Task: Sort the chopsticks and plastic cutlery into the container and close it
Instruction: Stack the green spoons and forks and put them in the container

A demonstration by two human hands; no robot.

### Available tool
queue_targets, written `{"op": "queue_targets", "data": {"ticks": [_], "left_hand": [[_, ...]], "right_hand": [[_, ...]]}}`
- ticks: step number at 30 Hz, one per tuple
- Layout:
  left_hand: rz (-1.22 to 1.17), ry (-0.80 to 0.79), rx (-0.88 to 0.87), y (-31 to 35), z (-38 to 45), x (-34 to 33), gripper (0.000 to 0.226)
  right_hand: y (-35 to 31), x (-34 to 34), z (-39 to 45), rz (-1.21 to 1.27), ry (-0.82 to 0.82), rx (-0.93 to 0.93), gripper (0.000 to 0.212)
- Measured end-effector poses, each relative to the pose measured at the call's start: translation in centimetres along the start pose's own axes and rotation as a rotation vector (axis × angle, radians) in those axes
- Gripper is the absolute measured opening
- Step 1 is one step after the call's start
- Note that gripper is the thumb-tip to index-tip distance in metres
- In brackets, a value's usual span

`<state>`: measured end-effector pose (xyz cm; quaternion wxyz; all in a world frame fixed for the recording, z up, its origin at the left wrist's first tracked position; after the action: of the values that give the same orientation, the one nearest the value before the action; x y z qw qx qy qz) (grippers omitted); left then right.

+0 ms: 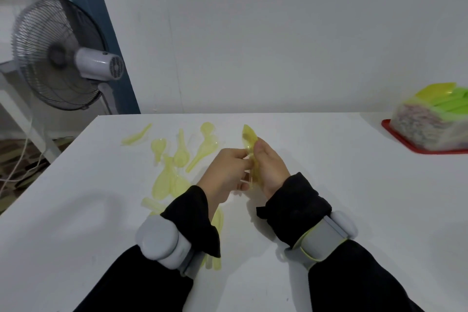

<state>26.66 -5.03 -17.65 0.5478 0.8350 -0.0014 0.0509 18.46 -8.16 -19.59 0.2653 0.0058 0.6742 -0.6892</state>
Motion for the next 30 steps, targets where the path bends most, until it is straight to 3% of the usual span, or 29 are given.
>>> {"op": "queue_targets", "data": {"ticks": [4,8,11,14,17,19,24,27,30], "left_hand": [[0.000,0.010,0.015,-0.3,0.2,0.4,0.022],[-0.056,0.007,0.027,-0.1,0.4,1.2,0.020],[-0.133,-0.063,0.099,0.0,0.2,1.4,0.017],[-0.064,-0.088,0.138,0.5,-0.1,1.7,0.009],[0.072,-0.042,0.112,1.6,-0.3,2.9,0.025],[0.204,0.006,0.072,2.3,-0.8,3.9,0.028],[0.823,0.129,0.004,3.5,-4.1,6.1,0.025],[1.224,-0.021,0.077,1.9,-6.6,5.9,0.018],[1.518,-0.140,0.051,-0.1,-8.5,6.3,0.020]], "right_hand": [[0.6,0.5,0.6,-0.148,0.004,0.009,0.040],[0.5,0.3,0.9,-0.419,-0.114,0.055,0.049],[-0.3,0.2,0.8,-0.357,-0.136,0.077,0.051],[-1.0,0.4,0.6,-0.313,-0.152,0.118,0.052],[-1.7,-0.3,0.5,-0.309,-0.161,0.149,0.053],[-2.3,-1.2,0.4,-0.372,-0.184,0.173,0.053],[-3.0,-2.6,-0.1,-0.604,-0.245,0.148,0.051],[-2.7,-2.1,-0.6,-0.645,-0.169,0.065,0.046],[-2.3,-1.5,-1.4,-0.512,-0.149,-0.027,0.041]]}}
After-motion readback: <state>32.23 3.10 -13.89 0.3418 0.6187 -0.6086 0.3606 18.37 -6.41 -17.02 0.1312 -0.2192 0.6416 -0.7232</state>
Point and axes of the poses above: each hand's wrist, its own z-axis towards the middle knuckle, its own x-axis out of the back of the hand, y = z × x, the point moved 4 cm from there along z, towards the middle knuckle, and after that the axes turned 9 degrees about x, right-handed, at the moved point
